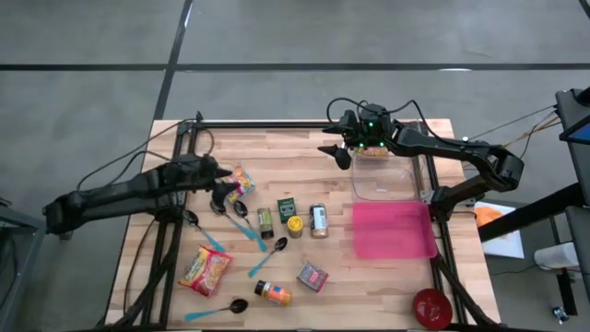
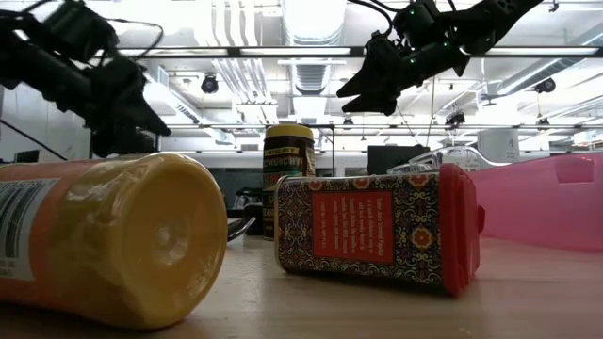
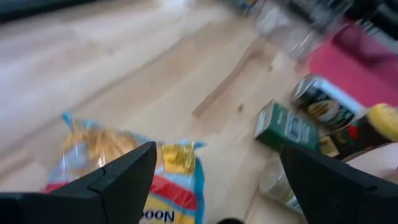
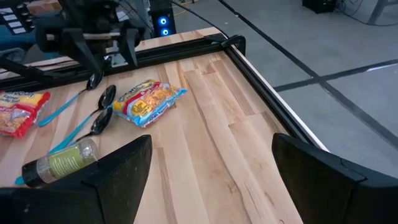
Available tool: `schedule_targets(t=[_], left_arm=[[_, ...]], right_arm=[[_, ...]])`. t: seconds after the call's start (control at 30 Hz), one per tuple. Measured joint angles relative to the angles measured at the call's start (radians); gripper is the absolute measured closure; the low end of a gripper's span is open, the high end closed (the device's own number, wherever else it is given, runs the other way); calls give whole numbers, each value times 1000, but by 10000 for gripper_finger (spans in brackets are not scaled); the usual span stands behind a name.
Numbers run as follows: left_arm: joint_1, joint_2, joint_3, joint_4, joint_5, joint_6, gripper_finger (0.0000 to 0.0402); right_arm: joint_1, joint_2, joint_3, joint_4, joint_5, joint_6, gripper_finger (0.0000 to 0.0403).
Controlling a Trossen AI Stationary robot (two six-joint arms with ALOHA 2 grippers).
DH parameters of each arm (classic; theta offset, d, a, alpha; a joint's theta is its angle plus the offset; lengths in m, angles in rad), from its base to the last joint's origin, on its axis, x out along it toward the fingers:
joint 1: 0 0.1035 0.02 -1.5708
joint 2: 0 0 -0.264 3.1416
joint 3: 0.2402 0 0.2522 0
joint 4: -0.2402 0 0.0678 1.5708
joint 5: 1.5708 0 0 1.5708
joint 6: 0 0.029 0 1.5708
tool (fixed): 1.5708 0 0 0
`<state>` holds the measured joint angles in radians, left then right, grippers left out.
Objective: Pick & Place Food Item
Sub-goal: Put the light blue noodle pack into the top transparent bin
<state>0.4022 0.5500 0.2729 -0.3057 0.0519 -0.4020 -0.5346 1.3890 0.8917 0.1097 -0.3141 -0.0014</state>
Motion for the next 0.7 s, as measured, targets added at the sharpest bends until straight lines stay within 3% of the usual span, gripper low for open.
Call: schedule_targets(t=[0.7], left_arm=[[15, 611, 227, -110, -15, -31, 55]], right_arm=[[0, 0, 0, 0, 0, -3, 74]])
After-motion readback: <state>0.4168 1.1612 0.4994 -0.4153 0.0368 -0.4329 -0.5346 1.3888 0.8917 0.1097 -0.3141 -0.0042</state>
